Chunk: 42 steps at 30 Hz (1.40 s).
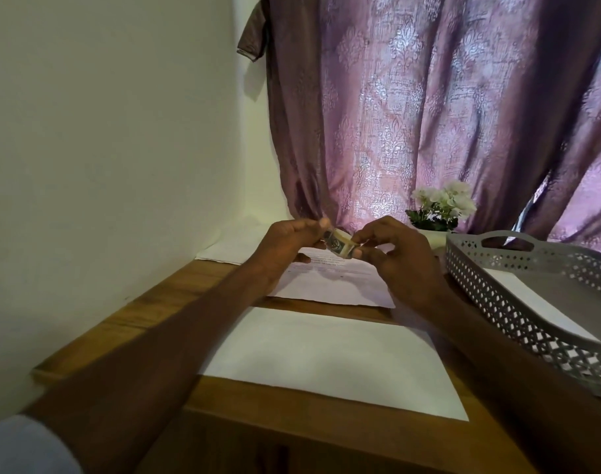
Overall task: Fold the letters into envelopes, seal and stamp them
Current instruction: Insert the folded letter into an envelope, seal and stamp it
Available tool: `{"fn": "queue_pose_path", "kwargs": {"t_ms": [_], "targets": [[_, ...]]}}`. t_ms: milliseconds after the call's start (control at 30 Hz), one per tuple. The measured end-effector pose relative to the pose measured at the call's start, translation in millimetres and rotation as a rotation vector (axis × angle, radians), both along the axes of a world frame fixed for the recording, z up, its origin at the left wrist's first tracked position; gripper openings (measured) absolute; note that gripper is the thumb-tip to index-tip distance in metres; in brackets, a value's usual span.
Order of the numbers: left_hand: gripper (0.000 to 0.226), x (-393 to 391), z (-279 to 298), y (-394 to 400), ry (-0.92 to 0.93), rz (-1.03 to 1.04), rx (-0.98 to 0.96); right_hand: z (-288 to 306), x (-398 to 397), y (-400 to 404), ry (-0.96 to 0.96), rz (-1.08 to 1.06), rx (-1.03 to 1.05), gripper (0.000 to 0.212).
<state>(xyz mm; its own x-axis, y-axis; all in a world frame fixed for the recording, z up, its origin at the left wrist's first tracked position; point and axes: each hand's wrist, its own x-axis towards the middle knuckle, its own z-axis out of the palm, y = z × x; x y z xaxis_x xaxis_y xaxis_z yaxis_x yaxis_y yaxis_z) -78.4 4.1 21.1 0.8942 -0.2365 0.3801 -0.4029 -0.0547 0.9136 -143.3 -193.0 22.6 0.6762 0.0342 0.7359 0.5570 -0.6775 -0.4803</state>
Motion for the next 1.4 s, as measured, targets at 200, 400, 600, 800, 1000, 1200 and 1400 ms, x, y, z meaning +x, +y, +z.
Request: {"fn": "queue_pose_path", "kwargs": {"t_ms": [200, 400, 600, 800, 1000, 1200, 1400], "targets": [[0.020, 6.3, -3.6, 2.7, -0.036, 0.045, -0.028, -2.1, 1.3, -2.1, 0.041, -0.052, -0.032, 0.012], [0.010, 12.6, -6.4, 5.0, -0.048, 0.068, -0.026, -0.8, 0.0, -20.1, 0.094, -0.425, -0.240, 0.016], [0.017, 14.5, -11.3, 0.6, -0.050, 0.033, 0.092, 1.4, -8.0, -31.0, 0.447, -0.671, -0.492, 0.027], [0.028, 13.6, -11.3, -1.1, -0.051, 0.053, 0.128, 1.3, -7.0, -34.7, 0.515, -0.653, -0.602, 0.050], [0.012, 11.6, -12.1, -1.4, -0.074, 0.050, 0.128, 7.4, -9.7, -23.1, 0.224, -0.411, -0.161, 0.024], [0.019, 4.0, -9.6, -8.2, -0.108, 0.037, 0.126, 3.8, -6.2, 12.4, 0.235, 0.026, 0.238, 0.020], [0.029, -3.4, -7.5, -10.4, -0.106, -0.003, 0.110, 1.8, 0.3, 13.4, 0.315, 0.162, 0.523, 0.024]]}}
